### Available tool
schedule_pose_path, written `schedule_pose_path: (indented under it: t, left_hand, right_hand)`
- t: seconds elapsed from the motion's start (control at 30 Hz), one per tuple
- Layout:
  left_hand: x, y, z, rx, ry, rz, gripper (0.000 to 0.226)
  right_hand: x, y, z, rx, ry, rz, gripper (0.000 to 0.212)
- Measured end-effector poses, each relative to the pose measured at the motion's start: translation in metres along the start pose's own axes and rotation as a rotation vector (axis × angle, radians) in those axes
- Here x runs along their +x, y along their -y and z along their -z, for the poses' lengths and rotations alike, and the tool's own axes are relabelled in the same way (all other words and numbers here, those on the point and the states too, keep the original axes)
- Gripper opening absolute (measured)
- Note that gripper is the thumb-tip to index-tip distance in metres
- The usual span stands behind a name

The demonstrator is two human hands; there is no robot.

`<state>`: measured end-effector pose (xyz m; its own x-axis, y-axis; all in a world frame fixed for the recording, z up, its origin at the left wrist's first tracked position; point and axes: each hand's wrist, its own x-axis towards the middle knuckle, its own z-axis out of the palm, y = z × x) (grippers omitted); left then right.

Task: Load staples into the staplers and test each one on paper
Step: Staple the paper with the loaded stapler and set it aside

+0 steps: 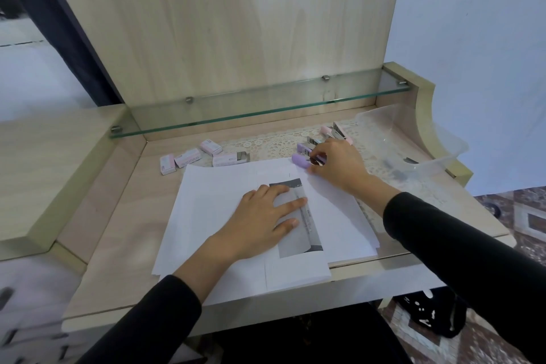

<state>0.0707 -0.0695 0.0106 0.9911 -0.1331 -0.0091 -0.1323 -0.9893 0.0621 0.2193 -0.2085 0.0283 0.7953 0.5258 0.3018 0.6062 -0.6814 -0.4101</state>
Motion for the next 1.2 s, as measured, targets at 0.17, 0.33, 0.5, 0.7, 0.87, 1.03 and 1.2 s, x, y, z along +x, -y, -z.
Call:
schedule_pose_path:
  t: [0.17,0.33,0.5,0.7,0.87,1.03,1.2]
  left_hand:
    - [0.0,-0.002,-0.003,0.02,-0.013,0.012,0.059]
    - [-0.004,0.004,0.005,-0.365,-0.094,0.096,0.05]
    - [-0.007,0.041,0.031,-0.456,-0.228,0.259,0.048]
    - [0.013,0.113,0.046,-0.308,-0.298,0.431,0.037]
    - [0.038,0.129,0.029,-0.303,-0.304,0.446,0.039]
    - [0.046,0.135,0.013,-0.304,-0.332,0.404,0.04]
    - [0.045,0.14,0.0,-0.31,-0.431,0.394,0.037]
  right_hand:
    - [-0.003,0.007,0.008,-0.033,0.062,-0.027,0.033]
    - [-0.001,0.023,0.017,0.122,-0.011,0.001,0.018]
    - [0.006,0.059,0.012,0.263,0.104,0.058,0.019]
    - [0.038,0.076,-0.024,0.074,0.232,-0.002,0.022]
    - [0.062,0.082,-0.052,0.009,0.26,-0.026,0.019]
    - [0.076,0.088,-0.07,0.114,0.234,0.006,0.017]
    - [0.078,0.087,-0.08,0.275,0.166,0.007,0.02]
